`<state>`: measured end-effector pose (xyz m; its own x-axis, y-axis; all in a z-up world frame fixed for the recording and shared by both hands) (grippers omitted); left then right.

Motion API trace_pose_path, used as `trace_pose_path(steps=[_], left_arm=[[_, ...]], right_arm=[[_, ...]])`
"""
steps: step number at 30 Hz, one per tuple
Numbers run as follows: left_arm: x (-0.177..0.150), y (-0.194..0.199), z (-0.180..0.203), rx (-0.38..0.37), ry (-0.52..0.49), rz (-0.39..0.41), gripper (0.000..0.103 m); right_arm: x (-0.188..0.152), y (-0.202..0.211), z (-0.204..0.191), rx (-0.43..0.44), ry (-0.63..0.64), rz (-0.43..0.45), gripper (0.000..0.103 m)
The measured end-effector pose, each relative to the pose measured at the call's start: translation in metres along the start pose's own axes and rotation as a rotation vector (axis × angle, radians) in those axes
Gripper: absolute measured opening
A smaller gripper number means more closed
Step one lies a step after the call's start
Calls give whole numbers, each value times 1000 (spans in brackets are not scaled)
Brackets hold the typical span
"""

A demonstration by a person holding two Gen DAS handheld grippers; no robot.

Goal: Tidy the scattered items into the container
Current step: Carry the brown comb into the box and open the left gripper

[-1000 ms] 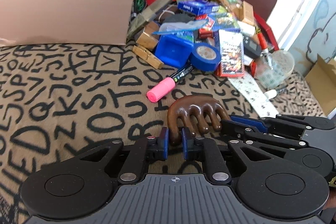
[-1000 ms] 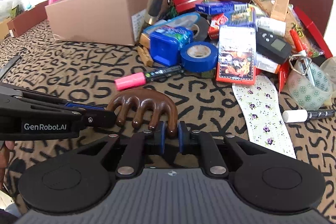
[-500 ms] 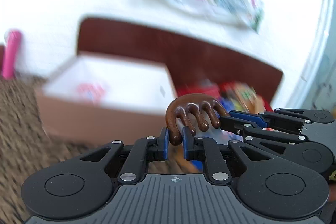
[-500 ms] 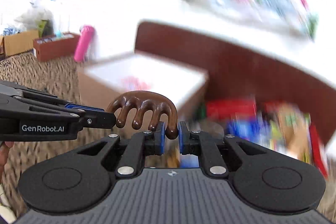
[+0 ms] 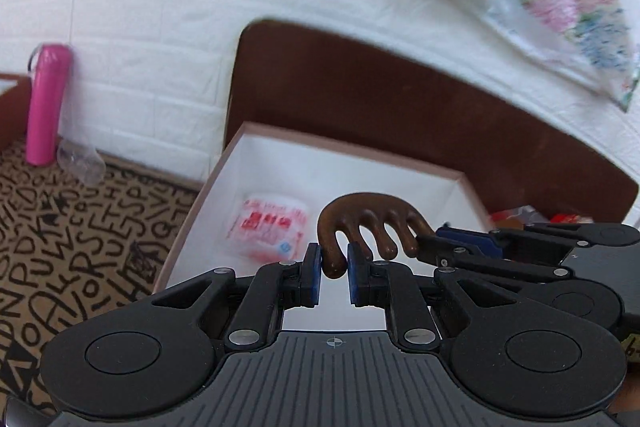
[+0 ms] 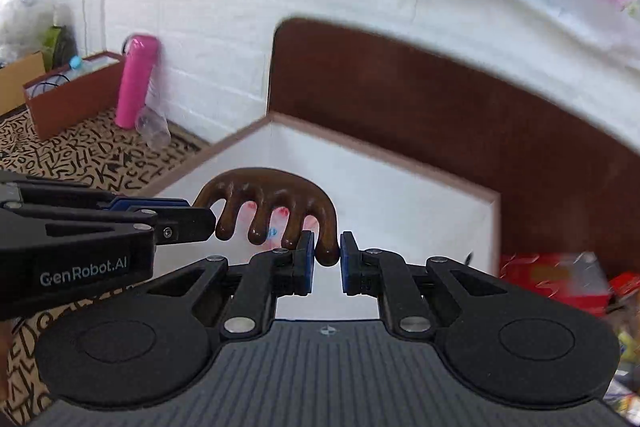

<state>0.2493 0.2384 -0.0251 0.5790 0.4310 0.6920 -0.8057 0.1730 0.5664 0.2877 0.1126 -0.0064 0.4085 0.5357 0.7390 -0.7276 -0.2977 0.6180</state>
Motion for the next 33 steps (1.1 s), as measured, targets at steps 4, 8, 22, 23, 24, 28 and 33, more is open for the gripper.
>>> trace_pose_path(steps=[4,8,22,23,24,28,33], left_arm=[[3,-32,-21,43,11,-74,9],[8,-47,-31,72,5,-102,9],[20,-46,-25,-42,114,-126,93],[19,-45,-22,-27,117,-121,96],[18,-44,-19,-11,118,-114,98],[16,-32,-15,57,102,-65,103],[11,-11,-2,121,45,8,103]], right_arm=[[1,-38,-8,34,-21,-109,15],[6,-61,-11,49,-24,-176,15],[10,-72,-7,186,-12,-192,84],[10,-69,-6,190,-13,-180,87],[10,-65,-4,193,-12,-168,91],[9,-47,2,216,-16,-102,98],[4,-25,6,254,-56,-42,99]])
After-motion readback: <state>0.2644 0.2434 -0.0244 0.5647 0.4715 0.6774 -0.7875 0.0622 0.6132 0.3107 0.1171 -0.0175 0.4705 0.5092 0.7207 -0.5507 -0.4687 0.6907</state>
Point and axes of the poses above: each gripper's, at about its wrist camera, not at the fingertips, and y roughly against the way its jaws point, z to its right, x to its top, the point moved 3 cm from there along -y, roughly the way its jaws point, and after that the axes turned 14 degrees about y, right-handed, at the moved point
